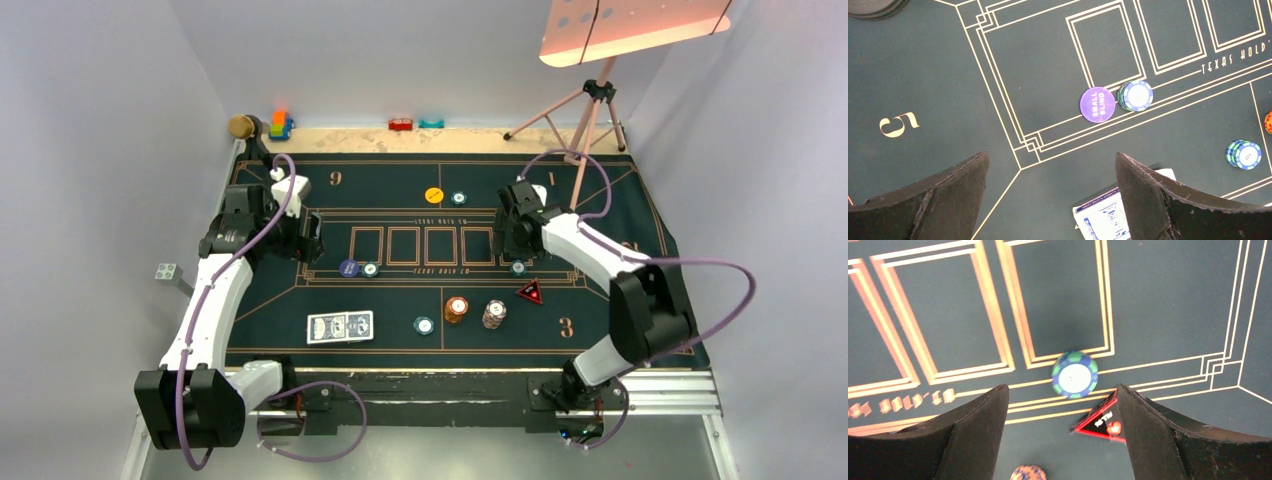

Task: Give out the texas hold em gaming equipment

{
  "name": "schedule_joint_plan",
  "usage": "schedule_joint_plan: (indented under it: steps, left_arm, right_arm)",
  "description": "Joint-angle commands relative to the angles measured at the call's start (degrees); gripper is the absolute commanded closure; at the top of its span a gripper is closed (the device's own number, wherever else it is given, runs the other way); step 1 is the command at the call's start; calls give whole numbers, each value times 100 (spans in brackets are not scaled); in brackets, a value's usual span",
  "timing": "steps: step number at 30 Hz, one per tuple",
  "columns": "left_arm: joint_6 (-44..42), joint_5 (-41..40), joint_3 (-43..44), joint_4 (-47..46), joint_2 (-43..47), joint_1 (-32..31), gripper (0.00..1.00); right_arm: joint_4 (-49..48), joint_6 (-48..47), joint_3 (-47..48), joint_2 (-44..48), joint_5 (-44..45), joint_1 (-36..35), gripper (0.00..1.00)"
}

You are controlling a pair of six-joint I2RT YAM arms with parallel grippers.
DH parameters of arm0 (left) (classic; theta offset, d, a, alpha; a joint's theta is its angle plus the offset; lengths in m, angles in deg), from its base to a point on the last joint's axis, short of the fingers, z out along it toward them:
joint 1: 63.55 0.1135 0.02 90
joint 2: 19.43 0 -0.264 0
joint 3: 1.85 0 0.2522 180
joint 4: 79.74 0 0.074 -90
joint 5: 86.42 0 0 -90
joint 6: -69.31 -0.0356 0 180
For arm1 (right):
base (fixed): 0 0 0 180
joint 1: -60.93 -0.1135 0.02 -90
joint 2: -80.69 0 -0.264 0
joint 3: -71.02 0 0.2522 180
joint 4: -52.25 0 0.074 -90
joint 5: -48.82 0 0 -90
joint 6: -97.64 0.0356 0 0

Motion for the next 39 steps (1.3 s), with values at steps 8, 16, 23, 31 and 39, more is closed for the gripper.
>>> schedule_joint_plan:
  steps: [8, 16, 23, 31, 39]
  left_arm:
    - [-72, 48, 35, -61, 0, 39, 0]
    - [-73, 13, 25, -70, -2, 38, 0]
    - [-81, 7, 25, -70, 1, 37, 0]
    - [-73, -10, 25, -69, 37, 39, 0]
    - [-90, 1, 5, -76, 47, 45, 0]
  right_arm:
    - [173, -460, 405, 1322, -634, -2035, 10]
    - [145, -557, 46, 1265, -1021, -2926, 5]
    - [93, -364, -154, 878, -1031, -3278, 3]
    - [-62, -298, -178, 553, -782, -3401, 6]
    - [76, -247, -37, 283, -619, -3402, 34]
